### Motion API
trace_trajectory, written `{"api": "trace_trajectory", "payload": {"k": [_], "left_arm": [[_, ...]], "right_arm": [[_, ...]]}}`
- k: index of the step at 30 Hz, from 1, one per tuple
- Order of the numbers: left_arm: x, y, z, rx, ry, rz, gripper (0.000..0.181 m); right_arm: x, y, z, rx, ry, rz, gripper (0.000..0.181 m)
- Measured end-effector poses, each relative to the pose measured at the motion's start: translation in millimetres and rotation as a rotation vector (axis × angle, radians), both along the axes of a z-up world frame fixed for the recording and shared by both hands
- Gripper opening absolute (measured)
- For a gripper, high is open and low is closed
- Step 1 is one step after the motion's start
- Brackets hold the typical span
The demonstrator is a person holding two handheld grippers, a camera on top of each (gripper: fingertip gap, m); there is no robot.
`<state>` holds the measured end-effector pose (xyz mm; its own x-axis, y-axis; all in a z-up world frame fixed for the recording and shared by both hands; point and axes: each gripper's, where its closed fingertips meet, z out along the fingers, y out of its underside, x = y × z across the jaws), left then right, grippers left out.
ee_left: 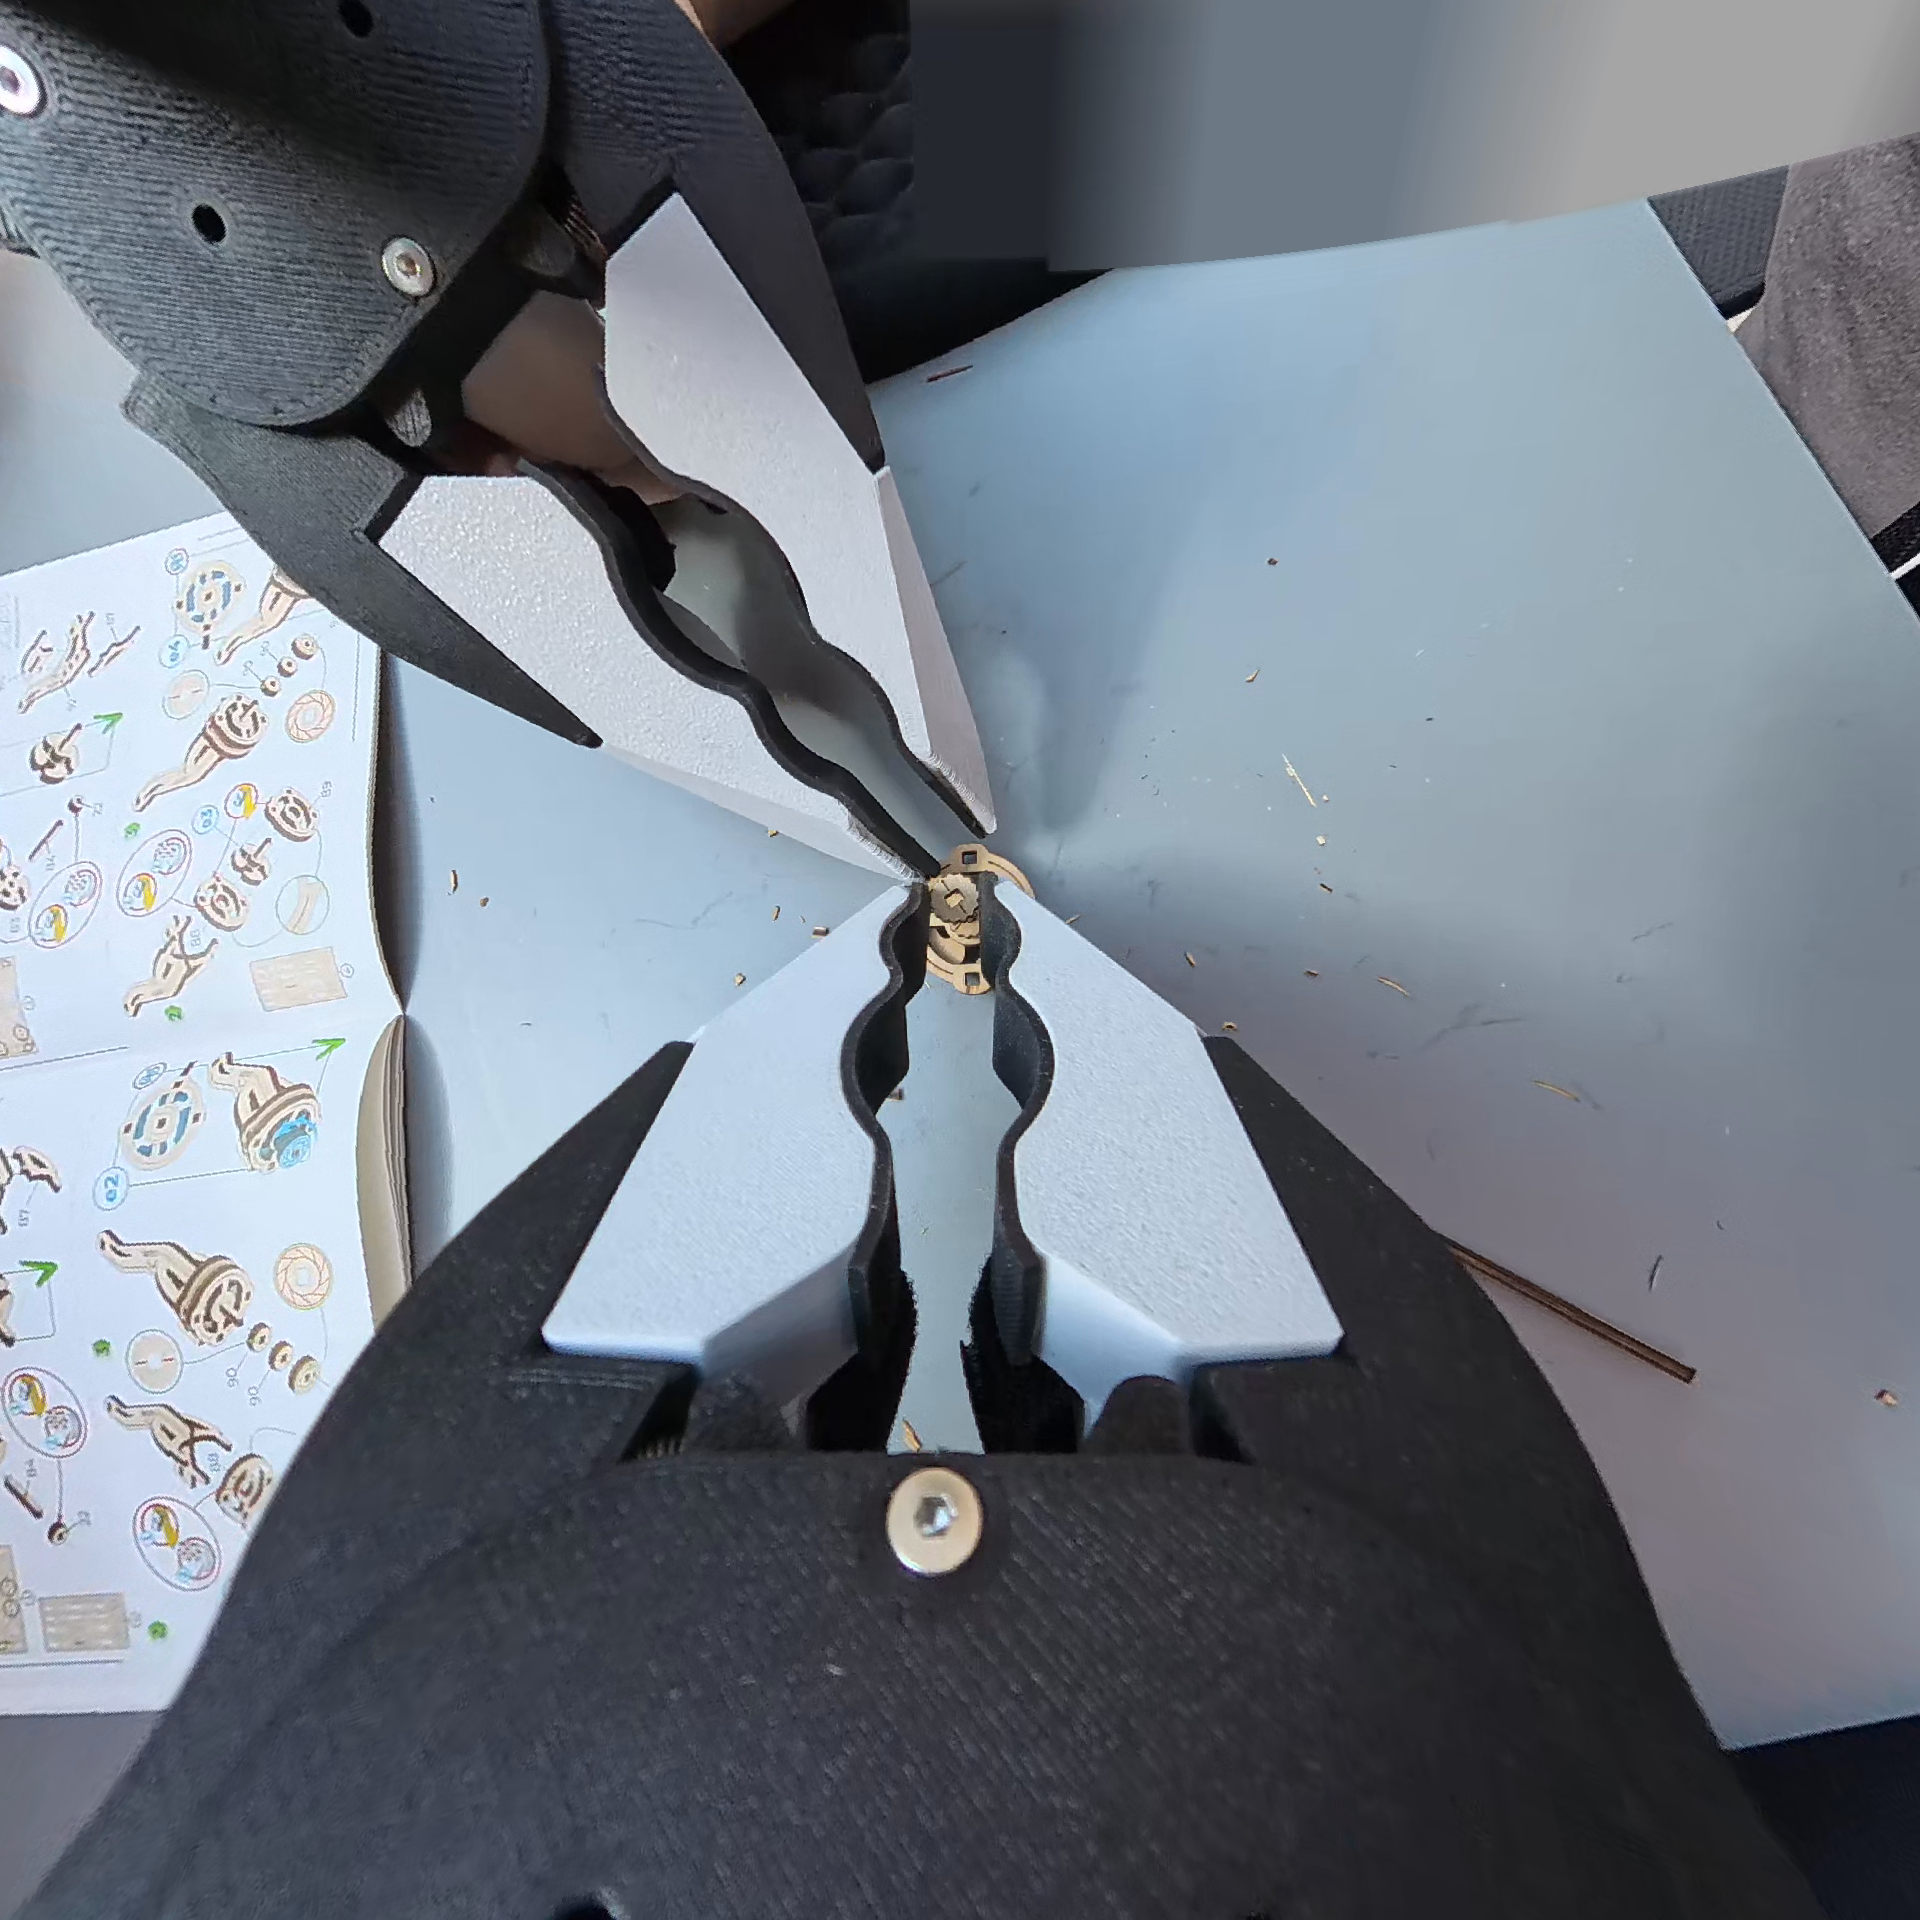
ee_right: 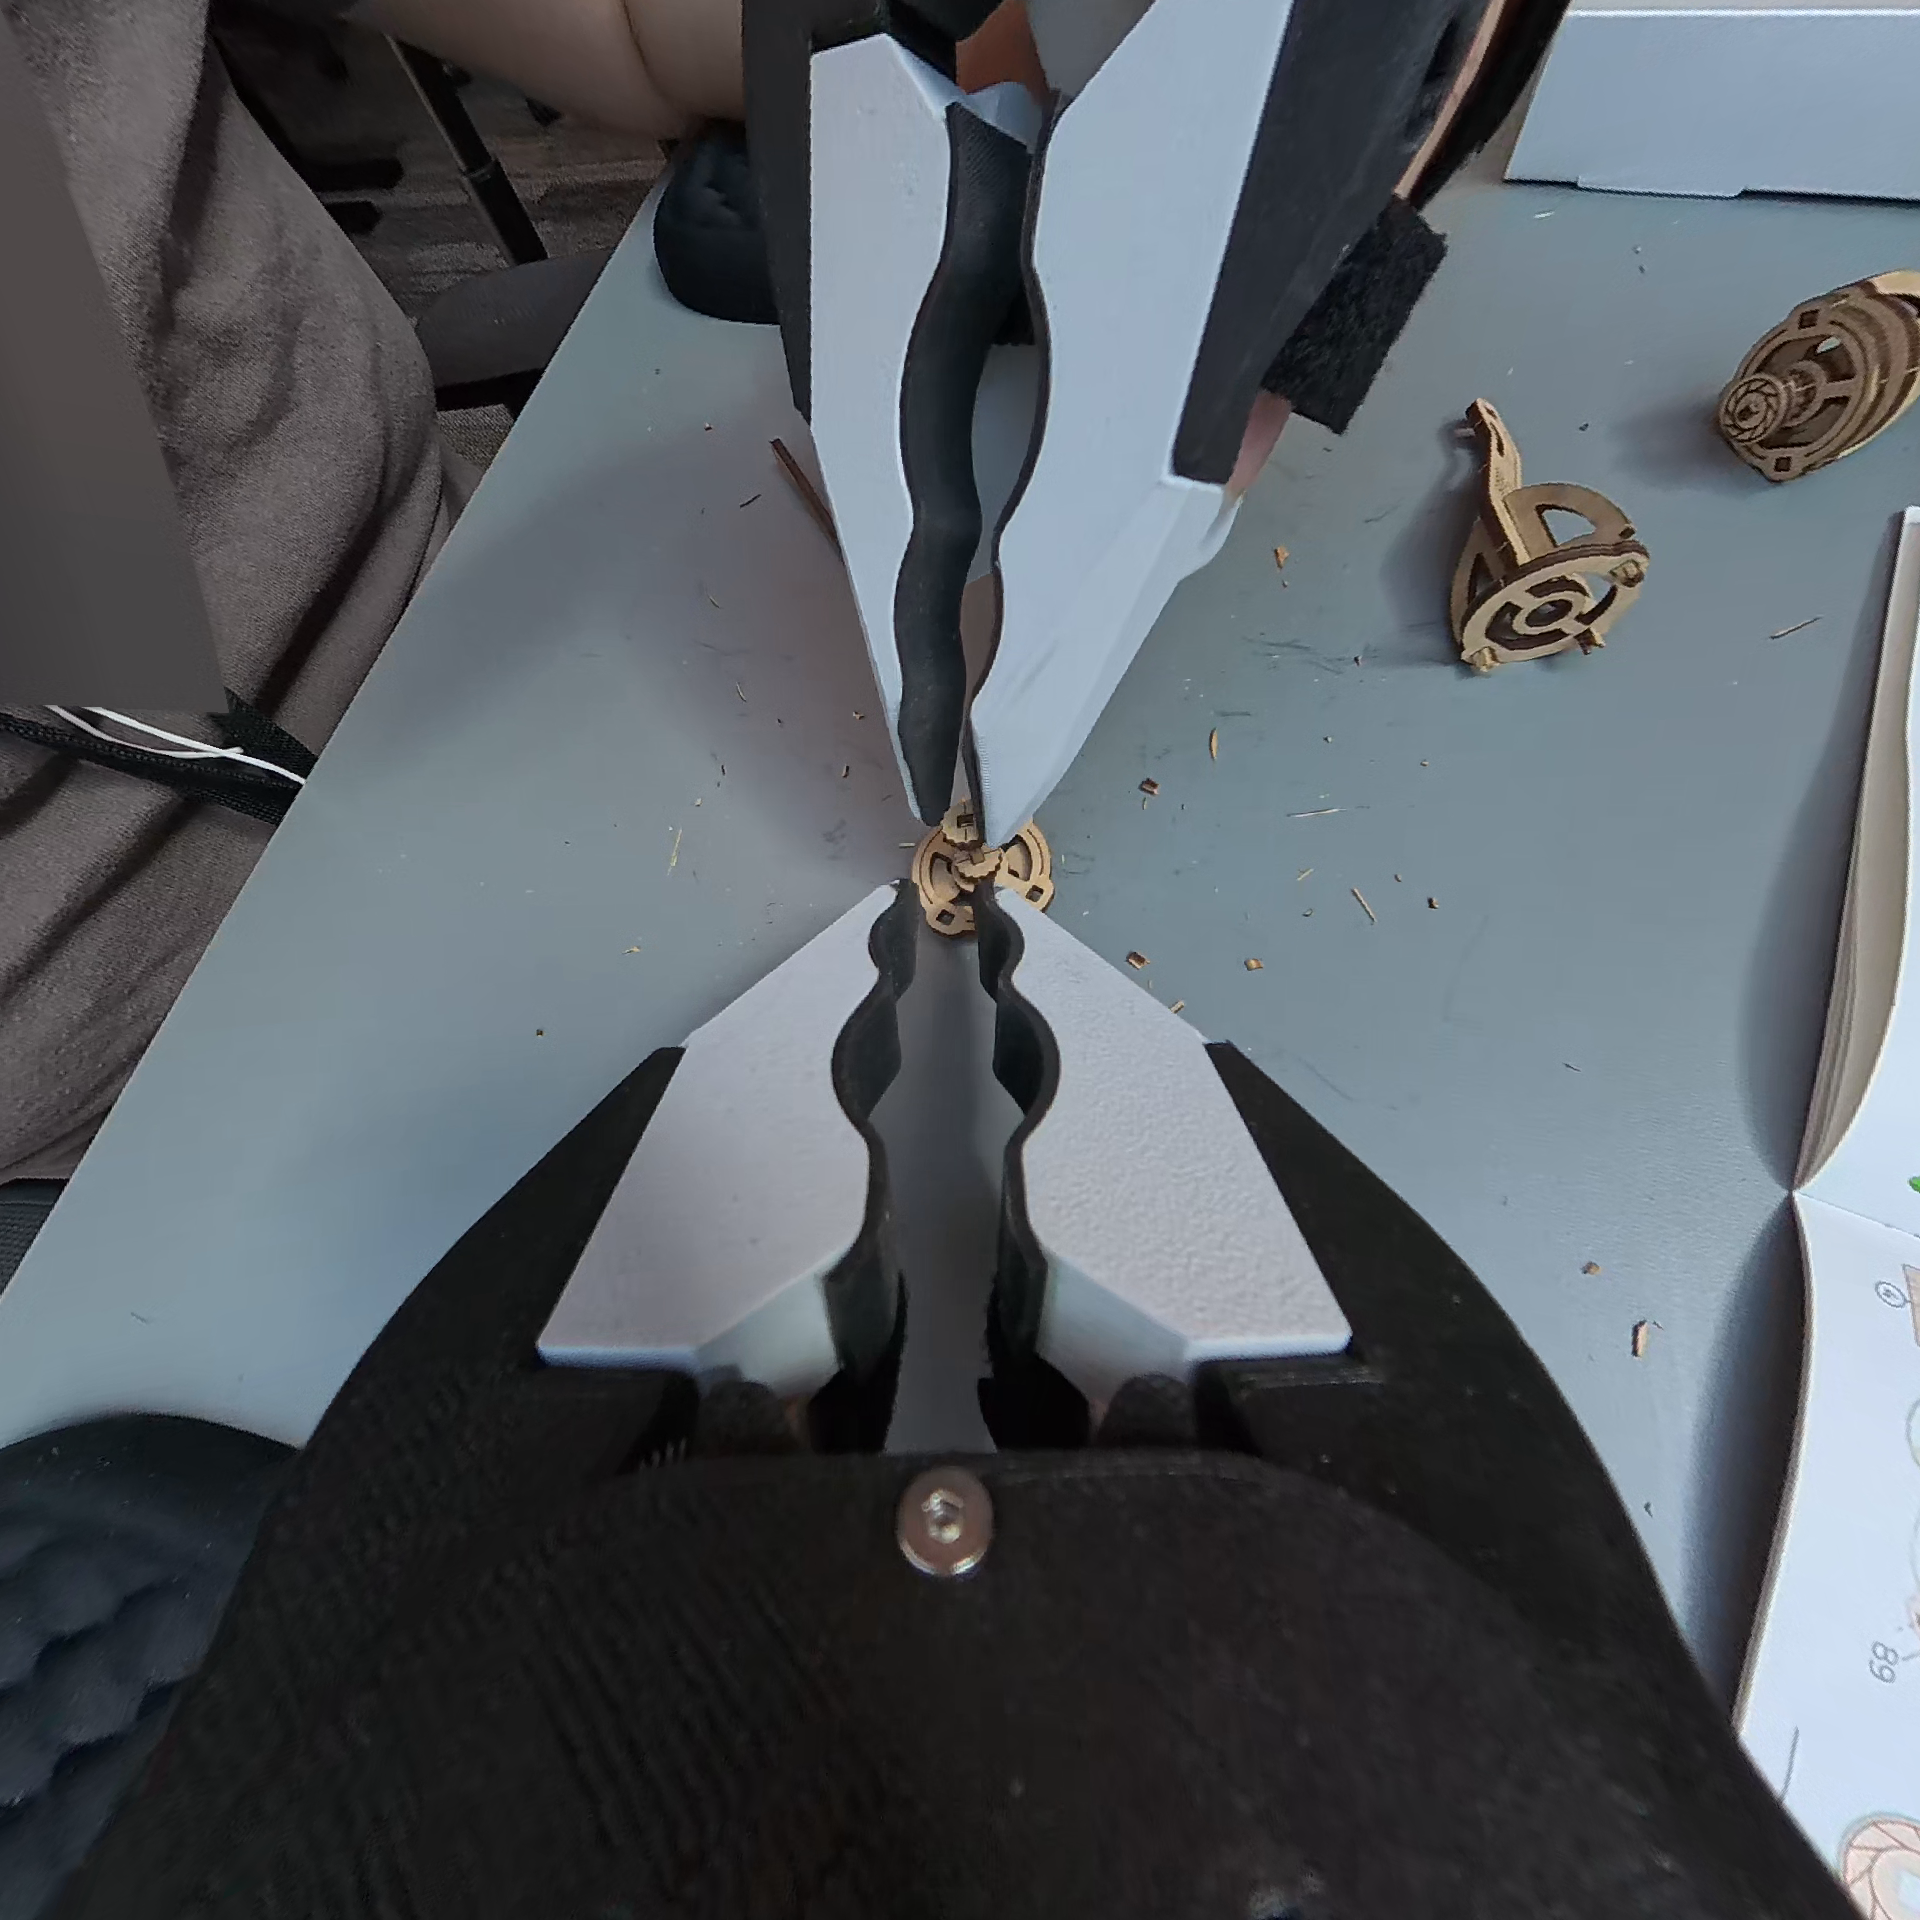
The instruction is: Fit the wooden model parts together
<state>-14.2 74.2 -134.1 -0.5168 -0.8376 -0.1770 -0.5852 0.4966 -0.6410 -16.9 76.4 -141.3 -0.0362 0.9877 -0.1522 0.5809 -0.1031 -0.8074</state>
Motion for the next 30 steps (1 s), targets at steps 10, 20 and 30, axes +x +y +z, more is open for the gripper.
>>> {"api": "trace_trajectory", "payload": {"k": [10,20,30], "left_arm": [[-4.2,0.1,2.2,0.010,-0.033,0.070,0.007],[-1.3,-1.1,-0.8,0.007,-0.045,0.078,0.006],[0.1,-0.6,-4.7,-0.008,-0.036,0.087,0.007]], "right_arm": [[-1.6,1.1,0.8,0.018,0.024,-0.007,0.009],[0.2,8.6,9.3,0.019,0.075,-0.035,0.009],[-0.3,7.1,5.2,0.012,0.057,-0.026,0.009]]}}
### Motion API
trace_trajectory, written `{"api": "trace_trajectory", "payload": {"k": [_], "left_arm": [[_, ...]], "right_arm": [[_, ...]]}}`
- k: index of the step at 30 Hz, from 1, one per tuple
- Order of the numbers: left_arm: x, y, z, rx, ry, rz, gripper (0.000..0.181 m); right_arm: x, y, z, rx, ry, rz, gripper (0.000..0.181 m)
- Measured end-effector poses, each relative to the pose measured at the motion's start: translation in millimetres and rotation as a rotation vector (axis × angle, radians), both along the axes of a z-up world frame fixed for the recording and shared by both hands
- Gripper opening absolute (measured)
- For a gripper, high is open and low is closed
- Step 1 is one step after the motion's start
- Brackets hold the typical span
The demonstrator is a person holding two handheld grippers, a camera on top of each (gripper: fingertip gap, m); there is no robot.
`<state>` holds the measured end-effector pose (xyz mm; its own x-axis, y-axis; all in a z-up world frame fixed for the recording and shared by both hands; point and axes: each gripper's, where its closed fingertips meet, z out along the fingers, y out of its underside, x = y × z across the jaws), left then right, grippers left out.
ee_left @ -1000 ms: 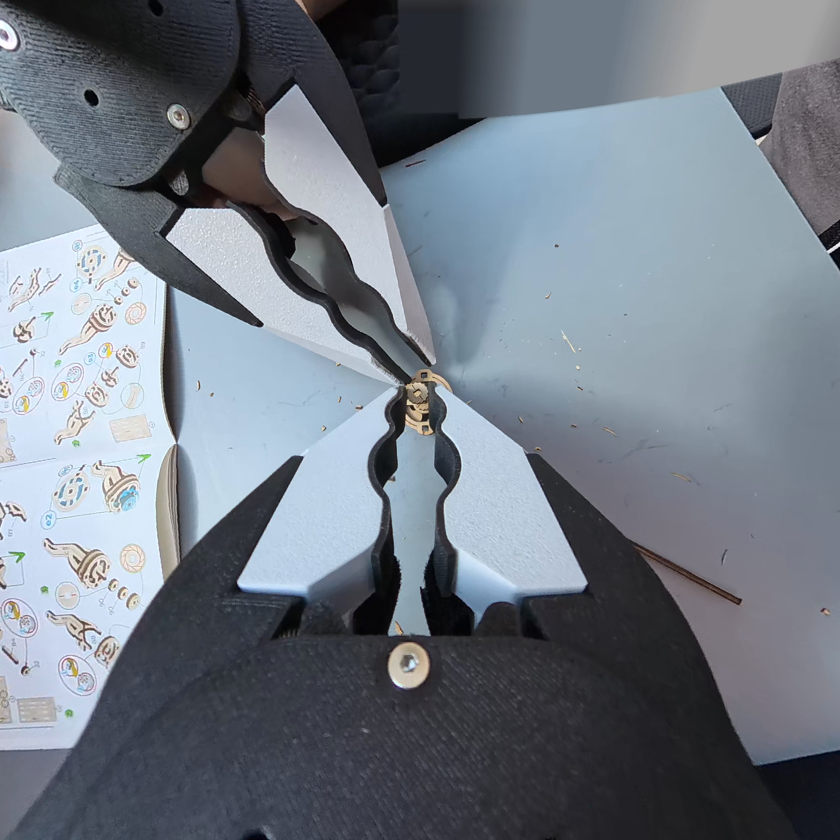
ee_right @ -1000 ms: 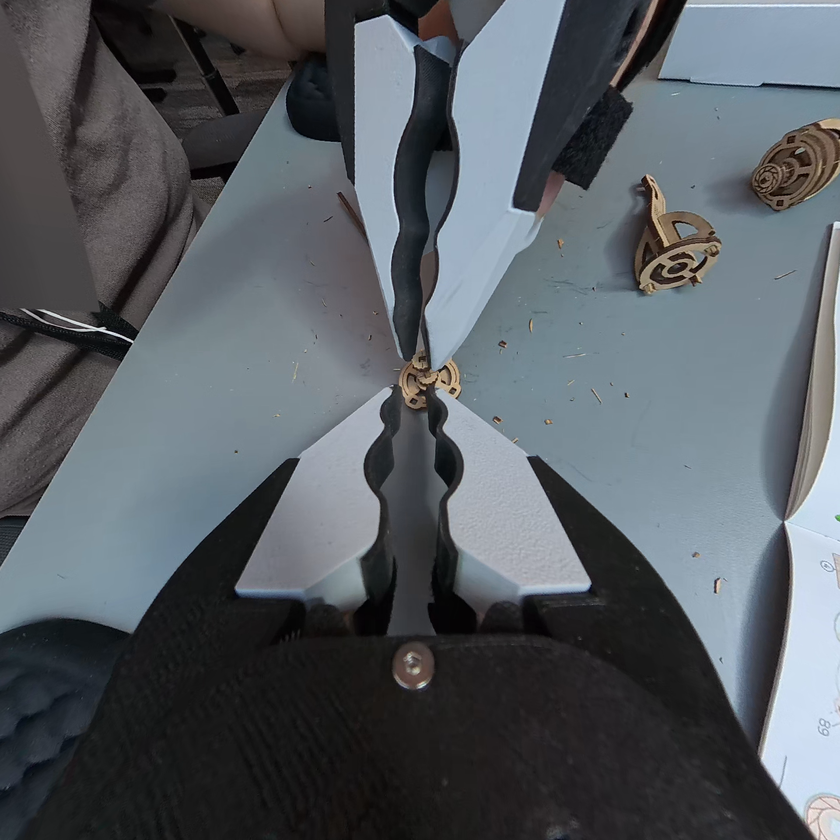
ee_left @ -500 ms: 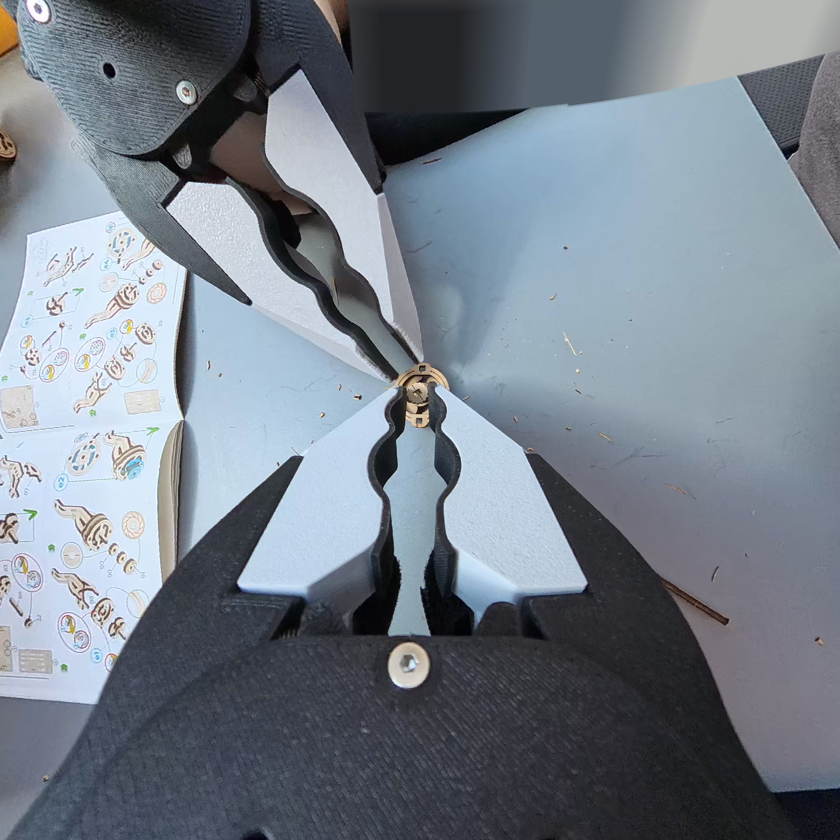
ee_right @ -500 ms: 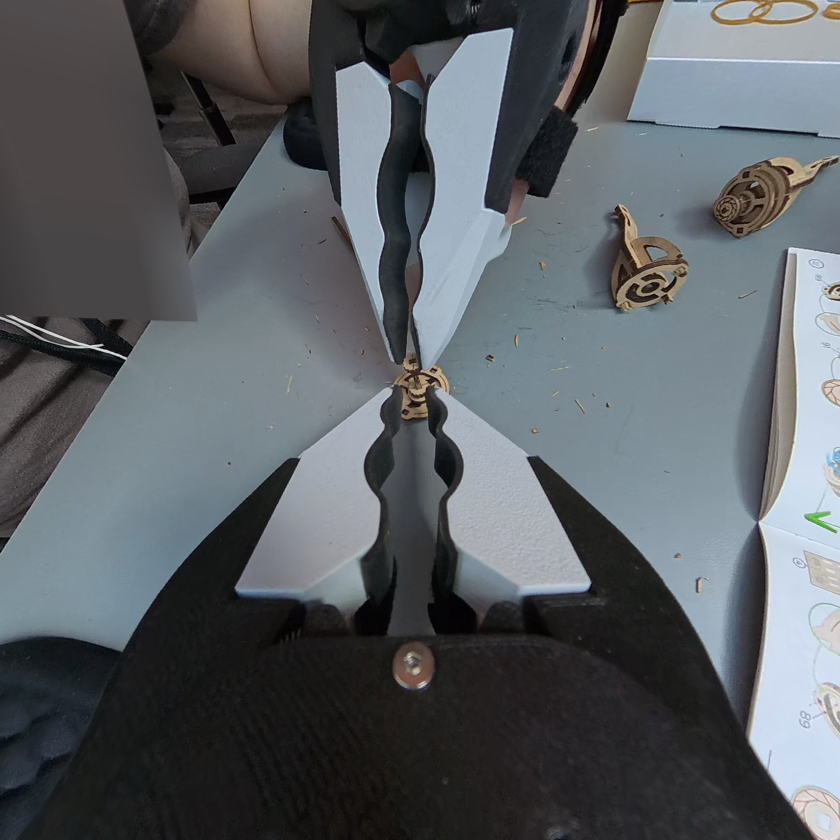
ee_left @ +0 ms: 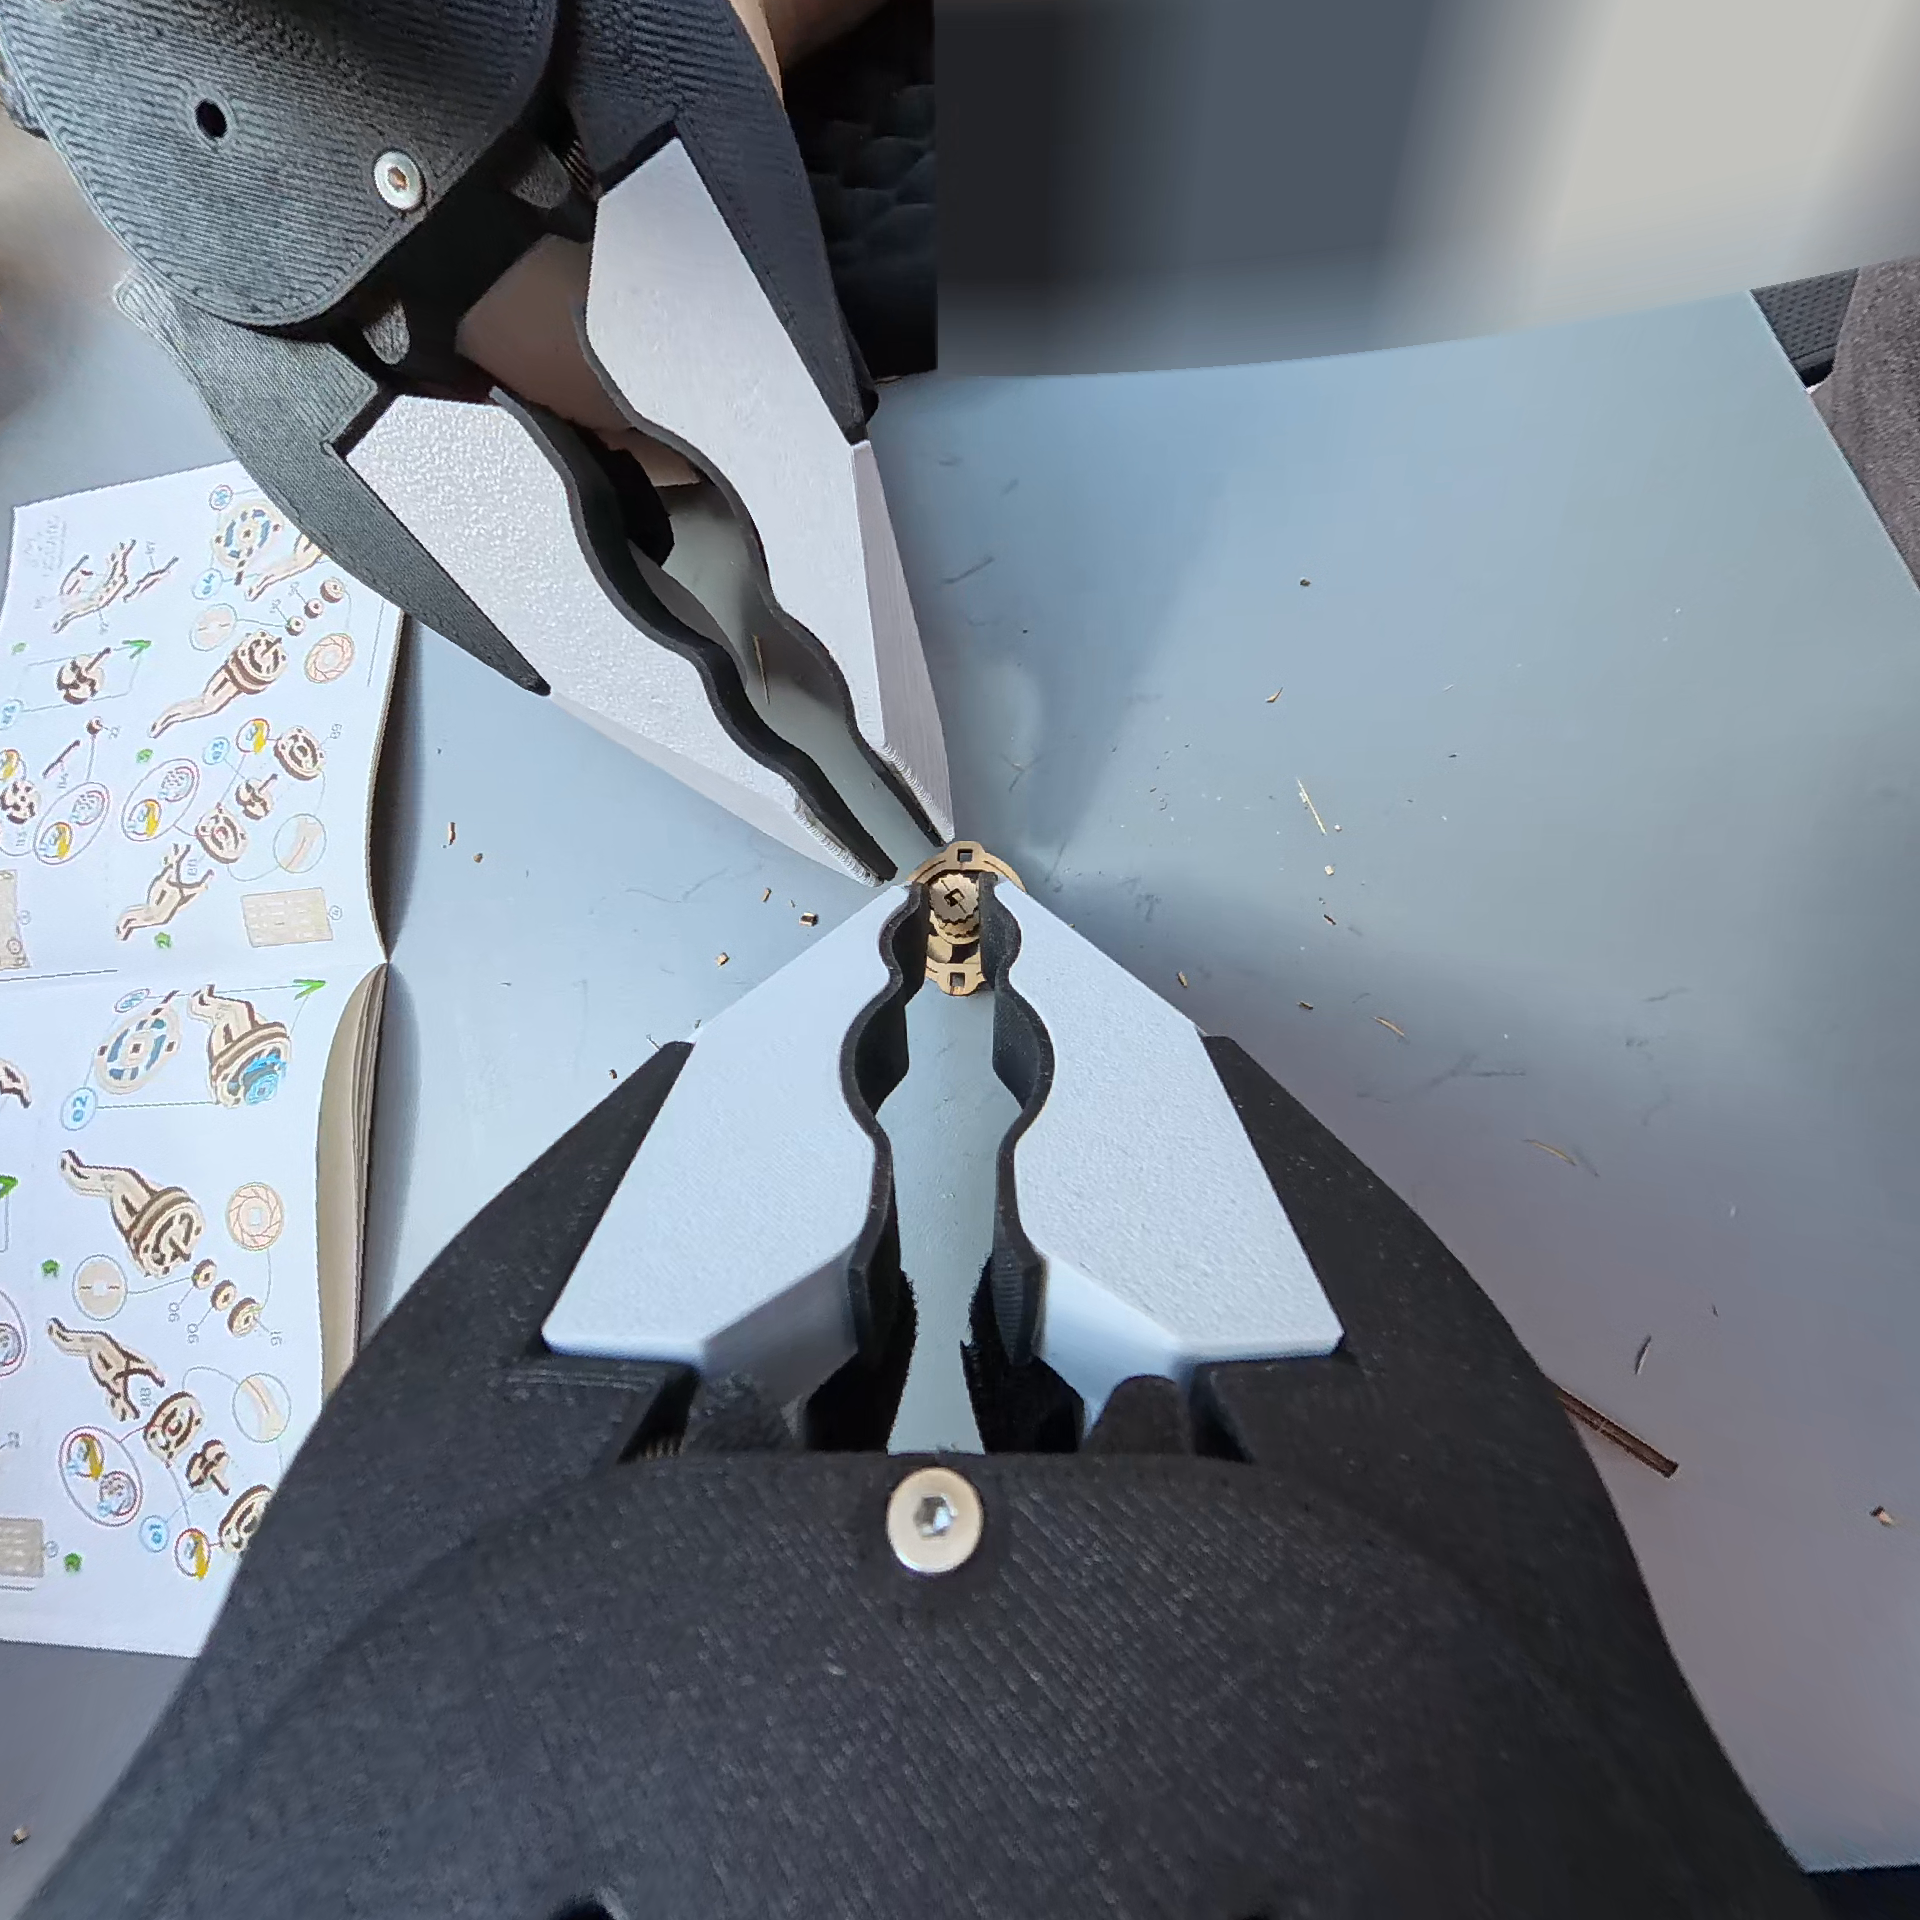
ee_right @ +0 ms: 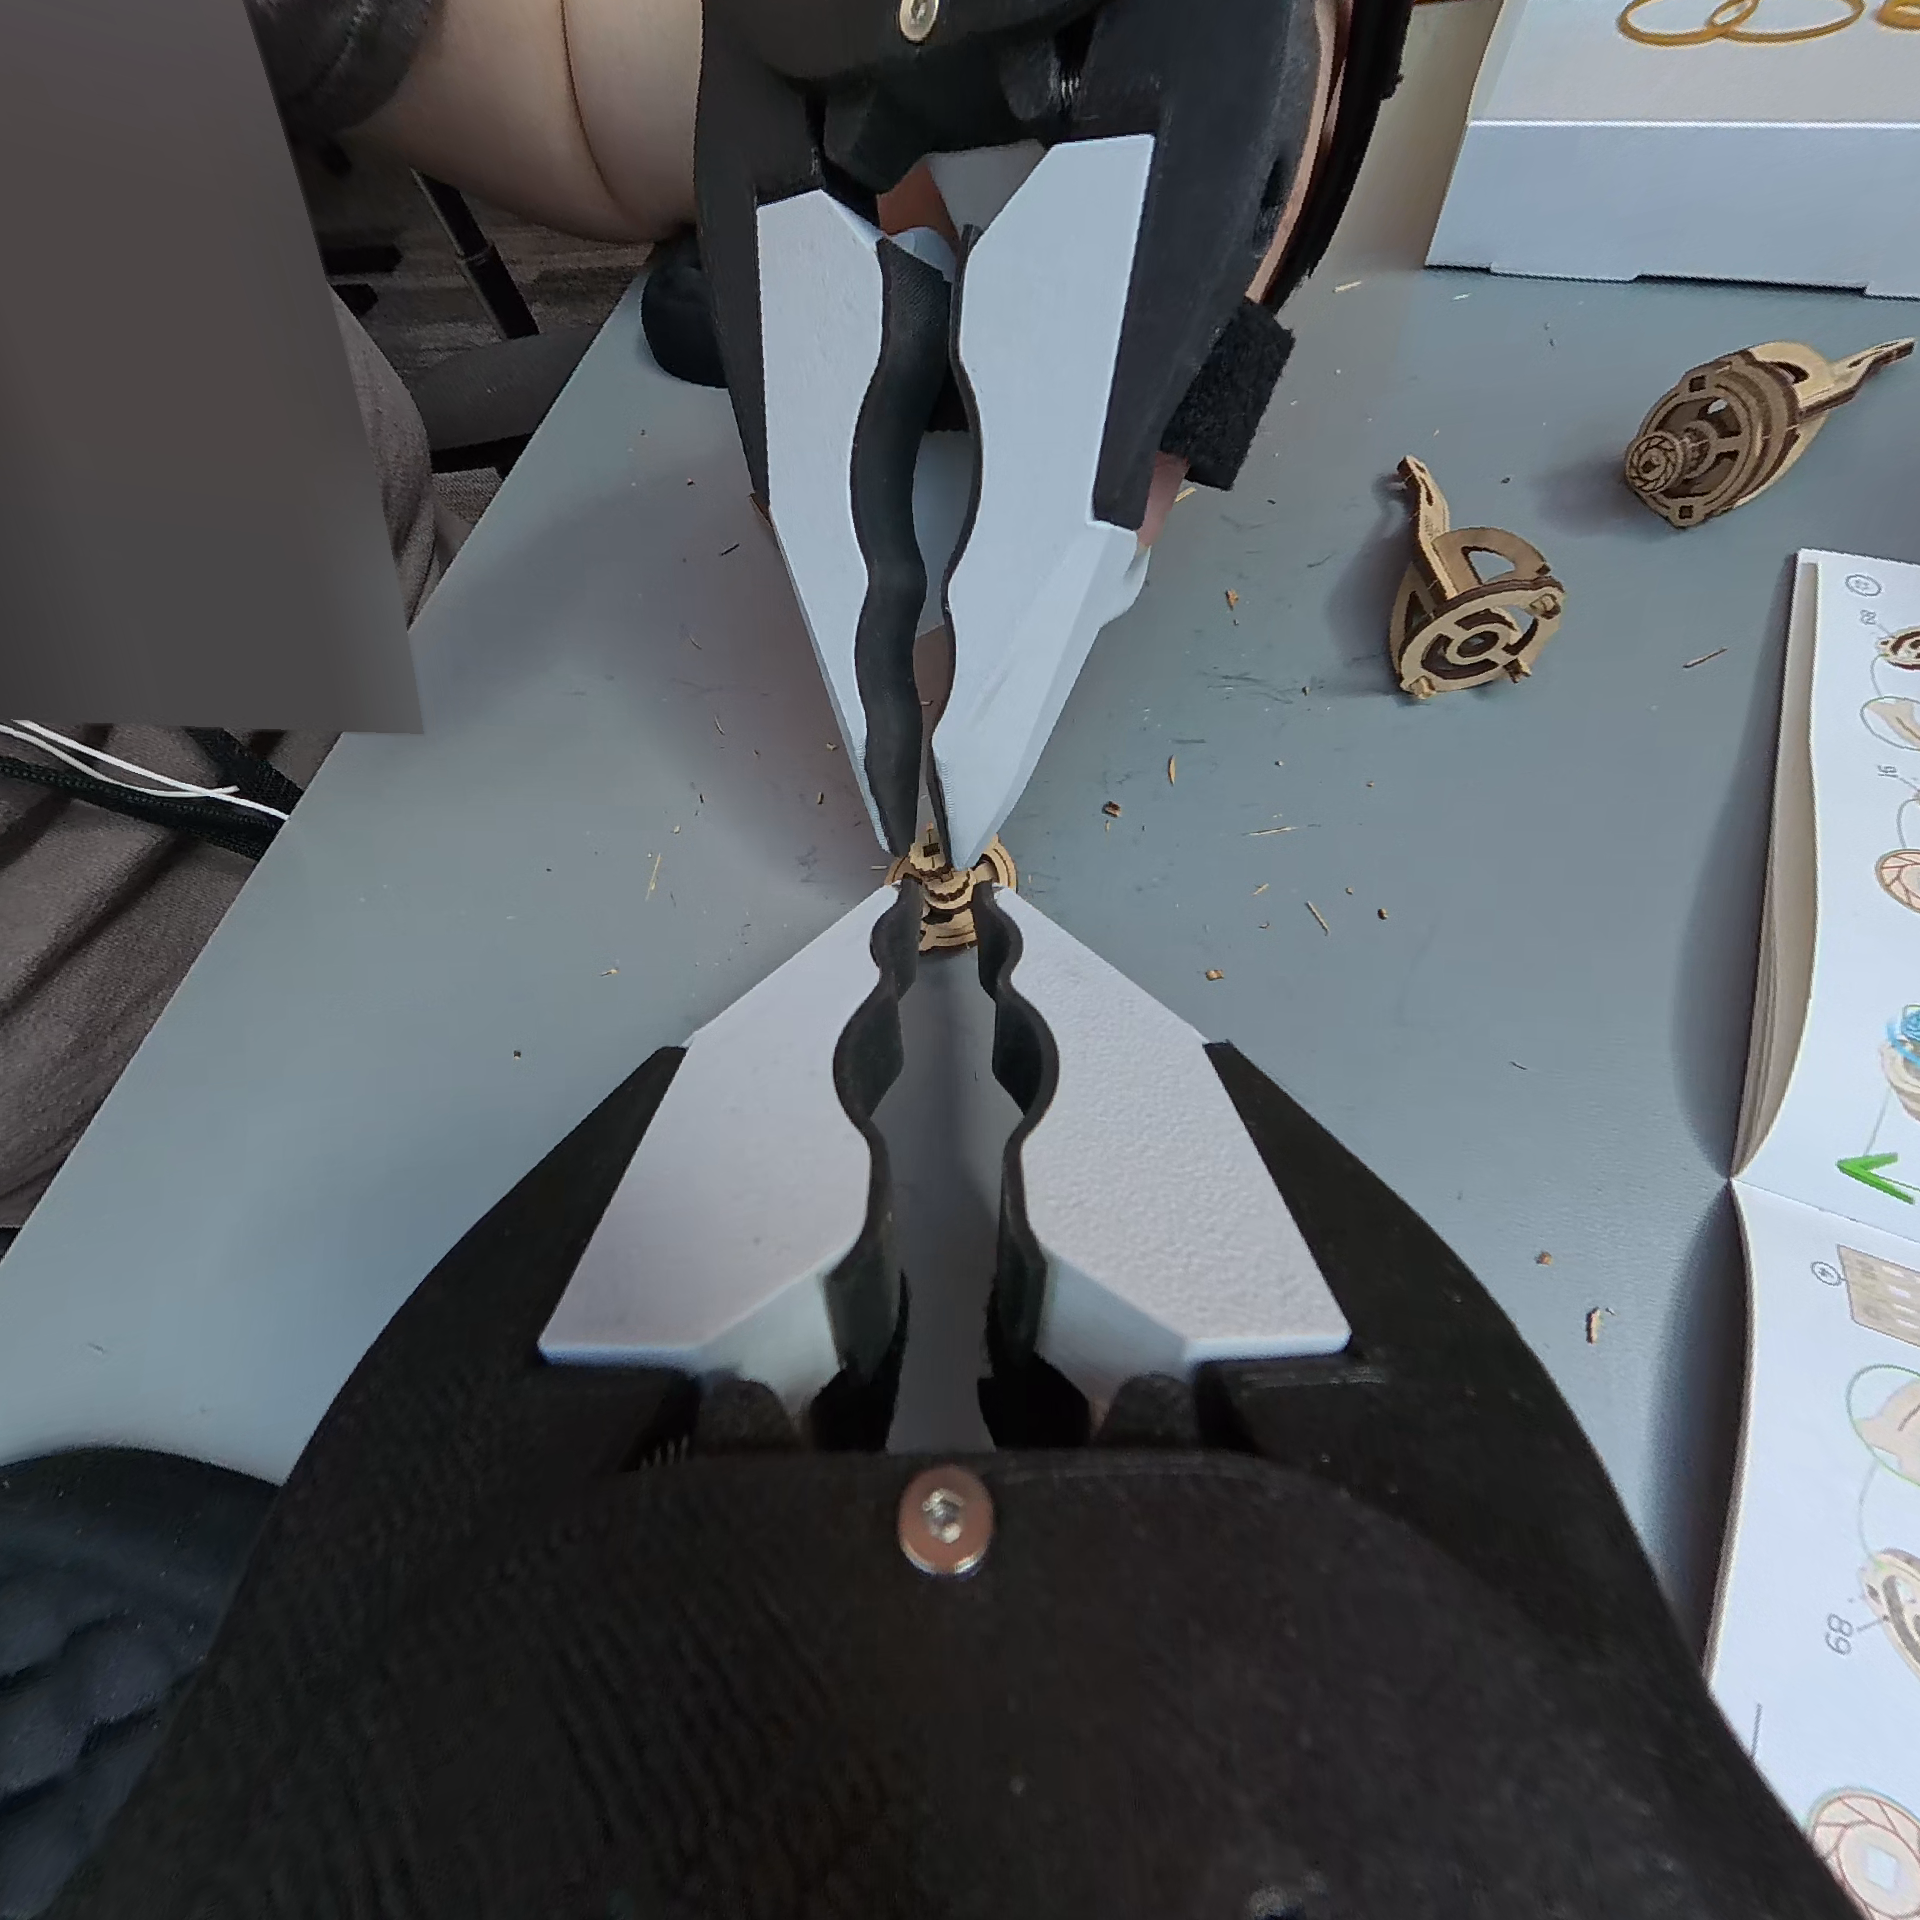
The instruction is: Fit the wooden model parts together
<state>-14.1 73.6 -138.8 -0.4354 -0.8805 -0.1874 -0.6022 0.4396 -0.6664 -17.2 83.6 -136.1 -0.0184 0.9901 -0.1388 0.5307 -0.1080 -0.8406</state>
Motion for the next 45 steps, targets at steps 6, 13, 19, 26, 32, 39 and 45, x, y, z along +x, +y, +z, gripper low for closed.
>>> {"api": "trace_trajectory", "payload": {"k": [6,13,19,26,32,39,45], "left_arm": [[-1,1,0,0.000,-0.003,0.005,0.007],[-1,2,0,-0.013,-0.008,0.015,0.007],[-1,2,0,-0.064,-0.023,0.062,0.007],[0,1,0,-0.086,-0.049,0.094,0.007],[-3,2,11,-0.069,-0.101,0.067,0.007],[-11,-5,21,0.036,-0.159,-0.021,0.007],[-6,-2,13,0.058,-0.132,-0.003,0.007]], "right_arm": [[0,-1,-2,-0.006,-0.012,0.002,0.009],[-1,-2,-5,-0.002,-0.030,0.005,0.008],[-3,-4,-8,-0.007,-0.050,0.005,0.005],[-3,-6,-9,-0.003,-0.052,0.011,0.004],[-1,-1,7,-0.010,0.030,-0.005,0.005],[2,2,32,-0.367,0.178,-0.038,0.007],[5,1,16,-0.108,0.087,-0.002,0.008]]}}
